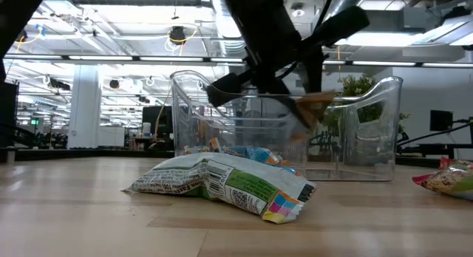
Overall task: Pick and place Granola Bars by type
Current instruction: Put the yellow granola bar into the bottom transparent bin
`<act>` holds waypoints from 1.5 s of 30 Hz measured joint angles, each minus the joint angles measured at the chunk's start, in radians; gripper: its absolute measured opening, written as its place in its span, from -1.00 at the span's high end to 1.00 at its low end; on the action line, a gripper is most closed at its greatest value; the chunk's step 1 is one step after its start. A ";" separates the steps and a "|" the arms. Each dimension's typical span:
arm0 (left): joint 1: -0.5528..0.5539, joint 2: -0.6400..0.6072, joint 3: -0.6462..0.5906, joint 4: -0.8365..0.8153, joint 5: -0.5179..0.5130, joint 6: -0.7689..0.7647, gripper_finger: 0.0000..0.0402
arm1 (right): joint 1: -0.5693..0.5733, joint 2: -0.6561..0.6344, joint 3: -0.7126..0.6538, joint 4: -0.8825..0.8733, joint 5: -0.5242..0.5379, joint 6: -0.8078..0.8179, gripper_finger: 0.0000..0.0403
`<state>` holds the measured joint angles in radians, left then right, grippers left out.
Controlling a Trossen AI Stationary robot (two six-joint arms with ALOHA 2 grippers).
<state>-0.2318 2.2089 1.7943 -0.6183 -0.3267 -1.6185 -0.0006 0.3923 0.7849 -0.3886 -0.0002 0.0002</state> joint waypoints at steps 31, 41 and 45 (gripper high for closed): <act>0.024 0.003 0.000 -0.023 0.079 -0.016 0.39 | 0.000 0.000 0.000 0.000 0.000 0.000 1.00; 0.024 0.002 0.099 0.001 0.079 0.134 0.39 | 0.000 0.000 0.000 0.000 0.000 0.000 1.00; 0.024 0.001 0.157 0.001 0.055 0.246 0.39 | 0.000 0.000 0.000 0.000 0.000 0.000 1.00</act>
<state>-0.2077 2.2101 1.9508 -0.6174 -0.2718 -1.3725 -0.0002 0.3923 0.7849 -0.3885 -0.0002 0.0002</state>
